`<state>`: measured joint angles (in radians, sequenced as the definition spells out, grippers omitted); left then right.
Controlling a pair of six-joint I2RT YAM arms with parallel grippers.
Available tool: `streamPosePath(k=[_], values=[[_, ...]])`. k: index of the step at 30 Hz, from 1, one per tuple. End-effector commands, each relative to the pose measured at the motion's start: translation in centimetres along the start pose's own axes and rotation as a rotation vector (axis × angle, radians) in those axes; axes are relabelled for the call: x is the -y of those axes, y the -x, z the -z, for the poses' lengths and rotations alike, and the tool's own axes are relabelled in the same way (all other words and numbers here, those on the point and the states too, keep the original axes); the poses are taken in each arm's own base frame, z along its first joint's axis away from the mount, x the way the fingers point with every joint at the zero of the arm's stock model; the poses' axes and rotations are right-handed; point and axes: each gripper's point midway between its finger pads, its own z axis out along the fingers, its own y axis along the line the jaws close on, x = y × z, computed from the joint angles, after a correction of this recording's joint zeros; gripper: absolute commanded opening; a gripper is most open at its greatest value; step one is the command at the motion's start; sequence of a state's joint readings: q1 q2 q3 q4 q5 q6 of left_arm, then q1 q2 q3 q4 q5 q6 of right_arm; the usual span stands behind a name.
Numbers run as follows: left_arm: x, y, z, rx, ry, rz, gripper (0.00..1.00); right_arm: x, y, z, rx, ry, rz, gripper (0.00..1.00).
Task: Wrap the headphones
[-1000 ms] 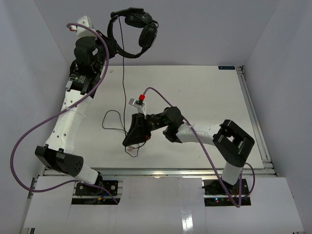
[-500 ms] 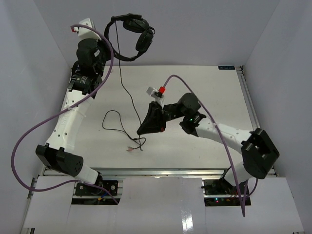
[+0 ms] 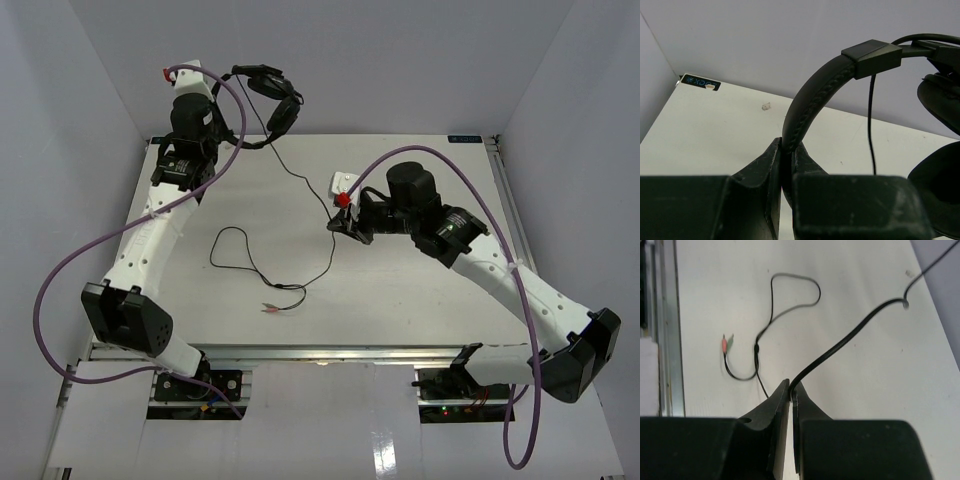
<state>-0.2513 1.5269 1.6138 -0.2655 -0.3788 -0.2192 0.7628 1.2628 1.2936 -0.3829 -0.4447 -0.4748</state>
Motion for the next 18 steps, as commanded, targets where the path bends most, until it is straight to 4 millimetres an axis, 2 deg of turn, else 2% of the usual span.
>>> streamPosePath(k=[1,2,4,6,8,11,14,18], values=[[0.2,1.9,0.2,0.065,-0.012,0.043,0.00,0.1,-0.5,0.5,-0.114,0.026,0.092,0.08],[0.3,1.7,0.1,0.062,-0.013,0.042,0.00,0.1,-0.3,0.2,-0.116,0.031,0.112,0.08],[0.6,1.3,-0.3,0.052,-0.019,0.047,0.00,-0.6,-1.2,-0.1,-0.179,0.032,0.166,0.08],[0.8,0.5,-0.8,0.035,-0.023,0.039,0.00,-0.1,-1.3,-0.1,-0.231,-0.025,0.272,0.08],[0.7,-1.2,-1.5,-0.001,-0.021,0.010,0.00,3.7,-0.6,1.5,-0.312,-0.216,0.383,0.08],[0.7,-4.8,-2.4,-0.074,-0.028,-0.022,0.00,7.5,2.1,3.6,-0.338,-0.412,0.511,0.08],[1.2,-9.1,-3.0,-0.149,-0.052,-0.041,0.00,9.8,4.7,5.0,-0.362,-0.536,0.627,0.08],[3.3,-13.2,-3.7,-0.213,-0.095,-0.070,0.00,11.2,7.0,4.7,-0.401,-0.636,0.741,0.08]])
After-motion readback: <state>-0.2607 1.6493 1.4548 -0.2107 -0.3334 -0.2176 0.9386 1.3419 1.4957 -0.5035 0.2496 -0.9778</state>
